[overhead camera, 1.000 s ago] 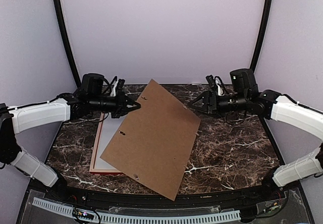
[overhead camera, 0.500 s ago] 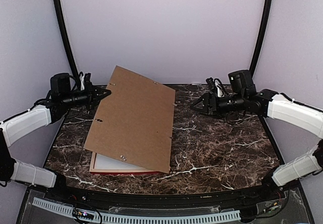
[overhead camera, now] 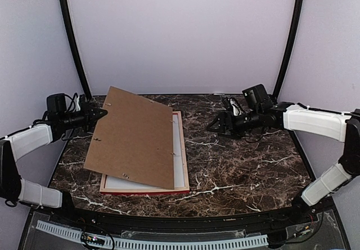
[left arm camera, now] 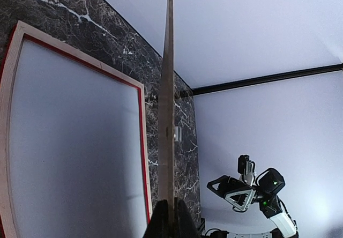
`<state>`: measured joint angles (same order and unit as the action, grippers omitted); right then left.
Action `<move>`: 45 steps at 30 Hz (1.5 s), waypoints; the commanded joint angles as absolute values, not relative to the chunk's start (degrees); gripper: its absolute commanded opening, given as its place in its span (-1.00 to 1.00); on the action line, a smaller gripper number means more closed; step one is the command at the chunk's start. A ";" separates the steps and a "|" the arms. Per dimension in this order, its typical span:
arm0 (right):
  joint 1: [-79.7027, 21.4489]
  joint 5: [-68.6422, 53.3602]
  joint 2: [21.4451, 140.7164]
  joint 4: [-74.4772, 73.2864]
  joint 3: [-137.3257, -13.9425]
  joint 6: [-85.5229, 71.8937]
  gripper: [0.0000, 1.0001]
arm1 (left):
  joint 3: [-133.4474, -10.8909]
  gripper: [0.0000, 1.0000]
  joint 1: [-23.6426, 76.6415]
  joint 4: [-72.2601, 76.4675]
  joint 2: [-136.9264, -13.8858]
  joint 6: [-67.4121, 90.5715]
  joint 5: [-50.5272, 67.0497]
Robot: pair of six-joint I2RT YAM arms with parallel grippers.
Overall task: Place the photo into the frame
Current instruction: Turn over the backboard, then adjust the backboard.
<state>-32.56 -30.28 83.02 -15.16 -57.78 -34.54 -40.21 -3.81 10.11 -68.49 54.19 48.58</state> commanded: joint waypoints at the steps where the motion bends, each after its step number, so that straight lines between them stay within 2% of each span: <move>1: -32.34 -31.58 85.17 -12.44 -59.87 -34.03 0.55 | -38.24 -1.00 -4.51 17.89 -70.91 56.37 53.04; 21: -32.34 -32.07 89.87 -12.36 -61.58 -33.58 0.53 | -34.99 -1.00 -4.43 30.81 -79.37 61.58 51.21; 45: -32.20 -32.25 92.22 -12.48 -62.22 -33.29 0.53 | -34.18 -1.00 -3.62 38.26 -86.41 62.62 50.44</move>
<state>-32.56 -31.57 91.53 -13.76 -60.55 -34.11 -34.33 -4.08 33.47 -86.48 61.19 48.62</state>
